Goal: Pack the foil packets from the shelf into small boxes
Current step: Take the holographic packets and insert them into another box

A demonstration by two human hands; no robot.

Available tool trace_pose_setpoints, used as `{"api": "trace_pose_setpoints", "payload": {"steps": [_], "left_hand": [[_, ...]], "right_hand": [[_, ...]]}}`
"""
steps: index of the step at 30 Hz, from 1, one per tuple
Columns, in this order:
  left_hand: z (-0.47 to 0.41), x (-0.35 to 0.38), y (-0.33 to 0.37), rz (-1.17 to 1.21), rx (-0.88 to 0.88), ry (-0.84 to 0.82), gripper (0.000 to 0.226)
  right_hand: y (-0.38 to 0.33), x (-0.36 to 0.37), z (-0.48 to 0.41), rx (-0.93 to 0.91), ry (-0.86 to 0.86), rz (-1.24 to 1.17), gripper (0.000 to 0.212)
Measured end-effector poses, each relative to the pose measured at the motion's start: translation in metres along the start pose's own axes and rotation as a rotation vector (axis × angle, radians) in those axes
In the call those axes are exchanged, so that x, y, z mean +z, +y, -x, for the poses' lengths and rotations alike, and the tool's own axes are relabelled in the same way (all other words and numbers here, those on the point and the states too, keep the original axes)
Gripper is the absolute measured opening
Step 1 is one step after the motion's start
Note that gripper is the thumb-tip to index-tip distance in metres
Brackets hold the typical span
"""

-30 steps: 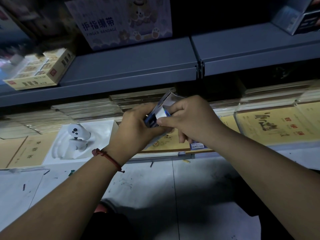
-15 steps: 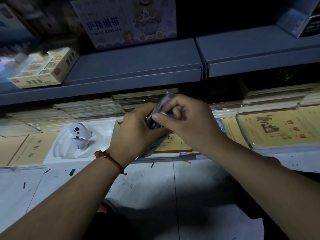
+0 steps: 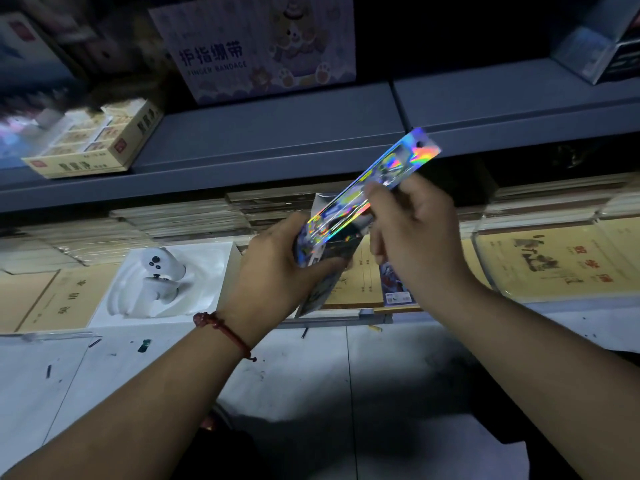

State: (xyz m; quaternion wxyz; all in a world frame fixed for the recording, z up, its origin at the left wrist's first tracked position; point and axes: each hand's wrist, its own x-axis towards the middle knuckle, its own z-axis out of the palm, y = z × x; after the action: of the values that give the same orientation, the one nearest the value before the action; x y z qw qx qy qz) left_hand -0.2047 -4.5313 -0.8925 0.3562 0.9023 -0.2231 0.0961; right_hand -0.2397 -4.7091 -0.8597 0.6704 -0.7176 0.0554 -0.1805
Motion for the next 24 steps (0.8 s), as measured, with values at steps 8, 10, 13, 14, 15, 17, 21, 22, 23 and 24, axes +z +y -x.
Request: {"api": "trace_pose_setpoints", "payload": {"steps": [8,10,13,14,15,17,21,22,23,24], "left_hand": [[0.010,-0.005,-0.018,0.030,-0.154,-0.026,0.054],[0.011,-0.005,-0.018,0.049,-0.150,-0.027,0.054],[0.011,-0.007,-0.017,0.073,-0.170,-0.014,0.052],[0.011,-0.007,-0.015,0.089,-0.185,-0.007,0.048],[0.011,-0.008,-0.014,0.111,-0.204,-0.001,0.045],[0.011,-0.009,-0.012,0.175,-0.247,0.007,0.043],[0.009,-0.011,-0.011,0.300,-0.303,0.024,0.045],[0.008,-0.011,-0.011,0.323,-0.308,0.023,0.045],[0.008,-0.011,-0.011,0.332,-0.312,0.021,0.045],[0.008,-0.011,-0.011,0.330,-0.317,0.020,0.045]], "right_hand": [[-0.010,-0.016,-0.009,-0.068,0.122,-0.050,0.023],[-0.011,-0.016,-0.008,-0.112,0.122,-0.020,0.019],[-0.012,-0.014,-0.005,-0.165,0.113,0.016,0.016],[-0.012,-0.014,-0.004,-0.184,0.105,0.029,0.017],[-0.012,-0.014,-0.003,-0.201,0.097,0.041,0.018],[-0.012,-0.013,-0.001,-0.222,0.085,0.060,0.019],[-0.010,-0.011,0.000,-0.235,0.078,0.066,0.015],[-0.009,-0.011,0.001,-0.235,0.077,0.065,0.014],[-0.009,-0.011,0.001,-0.233,0.075,0.063,0.014],[-0.009,-0.011,0.001,-0.232,0.074,0.060,0.014]]}}
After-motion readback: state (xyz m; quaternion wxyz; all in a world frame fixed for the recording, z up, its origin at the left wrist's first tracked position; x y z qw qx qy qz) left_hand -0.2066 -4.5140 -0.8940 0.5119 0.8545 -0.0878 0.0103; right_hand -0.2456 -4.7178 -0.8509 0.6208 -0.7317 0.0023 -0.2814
